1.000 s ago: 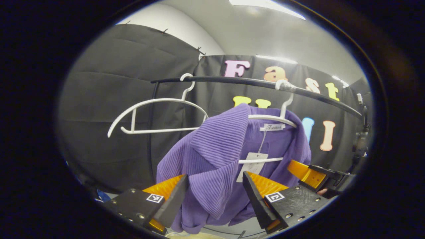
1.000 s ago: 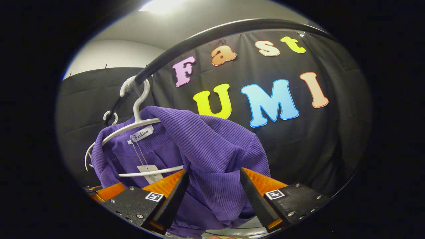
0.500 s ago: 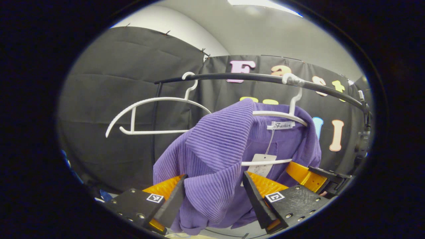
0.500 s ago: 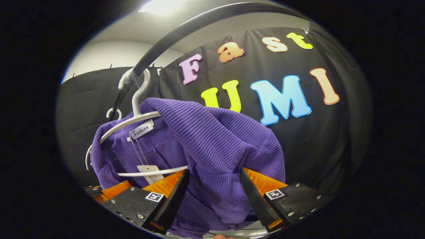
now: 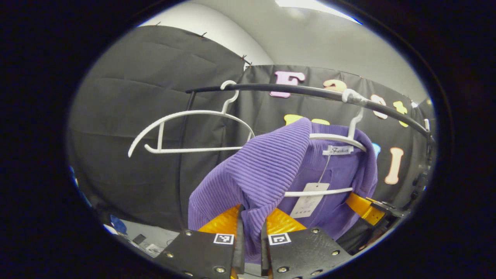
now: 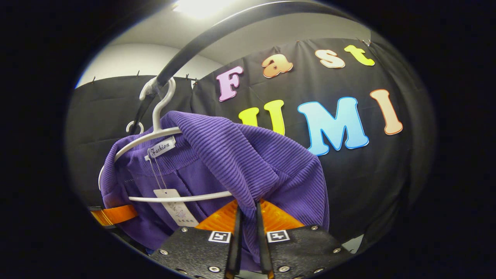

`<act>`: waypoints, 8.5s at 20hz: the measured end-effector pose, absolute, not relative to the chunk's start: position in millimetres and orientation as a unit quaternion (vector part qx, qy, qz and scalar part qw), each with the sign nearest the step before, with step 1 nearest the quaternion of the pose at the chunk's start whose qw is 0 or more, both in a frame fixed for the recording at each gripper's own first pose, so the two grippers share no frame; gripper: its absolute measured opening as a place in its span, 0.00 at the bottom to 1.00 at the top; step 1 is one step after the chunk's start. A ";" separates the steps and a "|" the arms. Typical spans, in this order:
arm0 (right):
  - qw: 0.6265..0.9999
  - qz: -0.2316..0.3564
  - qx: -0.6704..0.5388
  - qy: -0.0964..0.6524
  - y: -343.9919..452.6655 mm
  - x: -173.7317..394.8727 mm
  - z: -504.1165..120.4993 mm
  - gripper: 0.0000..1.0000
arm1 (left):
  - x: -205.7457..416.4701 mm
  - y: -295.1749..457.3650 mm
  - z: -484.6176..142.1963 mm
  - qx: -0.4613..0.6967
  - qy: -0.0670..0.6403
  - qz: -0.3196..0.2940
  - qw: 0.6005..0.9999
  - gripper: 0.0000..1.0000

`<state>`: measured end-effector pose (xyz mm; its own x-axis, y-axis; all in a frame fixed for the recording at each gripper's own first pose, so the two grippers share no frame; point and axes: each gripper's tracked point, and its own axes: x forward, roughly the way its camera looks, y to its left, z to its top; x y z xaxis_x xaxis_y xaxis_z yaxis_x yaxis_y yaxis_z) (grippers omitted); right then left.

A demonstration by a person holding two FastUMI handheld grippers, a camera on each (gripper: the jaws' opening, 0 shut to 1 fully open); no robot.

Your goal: Grasp the clothes on the hanger with both hands and then place them into the laundry hamper below.

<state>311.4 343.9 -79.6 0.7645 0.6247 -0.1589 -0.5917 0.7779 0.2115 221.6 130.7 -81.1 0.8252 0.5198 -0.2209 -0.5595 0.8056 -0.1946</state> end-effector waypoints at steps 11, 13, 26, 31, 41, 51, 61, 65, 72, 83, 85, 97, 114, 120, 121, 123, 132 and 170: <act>0.949 0.299 0.026 0.097 319.6 320.8 -66.4 0.00 | 202.6 122.7 -51.3 -0.135 0.049 0.208 0.968 0.00; 0.955 0.283 0.011 0.086 312.3 317.0 -60.2 0.00 | 193.0 124.9 -42.1 -0.140 0.043 0.194 0.970 0.00; 0.975 0.214 -0.054 0.009 274.4 300.2 -14.1 0.00 | 165.9 172.8 4.7 -0.144 0.006 0.164 0.976 0.07; 0.976 0.203 -0.079 -0.018 273.0 299.7 -9.3 0.00 | 165.8 190.0 23.3 -0.149 -0.013 0.170 0.974 0.02; 0.977 0.205 -0.051 -0.015 284.3 291.4 -13.2 0.00 | 155.3 218.2 77.3 -0.108 -0.031 0.157 0.981 0.01; 0.975 0.212 -0.063 -0.020 287.8 283.5 -9.5 0.00 | 171.4 270.1 41.4 -0.088 0.001 0.135 0.987 0.02; 0.978 0.188 -0.088 -0.013 283.2 284.2 -12.9 0.00 | 184.2 266.5 -6.6 -0.081 -0.011 0.082 0.993 0.07; 0.978 0.181 -0.100 -0.015 278.2 290.6 -13.5 0.00 | 187.5 250.9 -36.5 -0.088 0.007 0.065 0.994 0.02; 0.984 0.149 -0.098 0.004 240.7 306.4 -25.9 0.00 | 214.3 208.6 -60.2 -0.103 0.025 0.034 0.994 0.07; 0.984 0.150 -0.097 0.007 219.0 326.0 -39.6 0.00 | 236.4 179.4 -64.4 -0.100 0.018 0.053 0.993 0.02; 0.985 0.149 -0.088 0.012 210.5 332.2 -43.0 0.00 | 242.5 168.6 -62.3 -0.095 0.019 0.057 0.994 0.02; 0.979 0.170 -0.086 0.065 173.9 343.4 -114.7 0.00 | 273.8 81.1 -89.4 -0.093 0.062 0.060 0.992 0.06; 0.979 0.101 -0.032 0.174 96.3 192.8 -165.4 0.00 | 171.3 31.7 -142.8 -0.113 0.146 -0.006 0.983 0.07; 0.975 0.077 -0.029 0.206 116.4 101.5 -165.0 0.00 | 115.4 52.4 -149.0 -0.108 0.149 -0.059 0.981 0.07; 0.975 0.073 -0.029 0.207 121.4 89.5 -165.7 0.00 | 104.6 55.3 -152.0 -0.105 0.151 -0.068 0.981 0.00; 0.973 0.071 -0.024 0.216 133.2 69.2 -168.6 0.00 | 84.1 62.6 -159.0 -0.095 0.153 -0.079 0.980 0.00; 0.950 0.096 0.006 0.298 177.3 6.1 -233.7 0.00 | 40.5 82.5 -220.2 -0.087 0.203 -0.078 0.972 0.02; 0.855 0.056 0.033 0.514 167.8 -74.8 -428.2 0.05 | 1.4 66.1 -451.2 -0.057 0.408 -0.072 0.909 0.02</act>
<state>-74.8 167.8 -428.2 0.4645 0.1290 -0.8761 -0.0614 0.9916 0.1134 1.4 66.1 -451.2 0.6574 -0.1766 -0.7325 0.0841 0.9833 -0.1616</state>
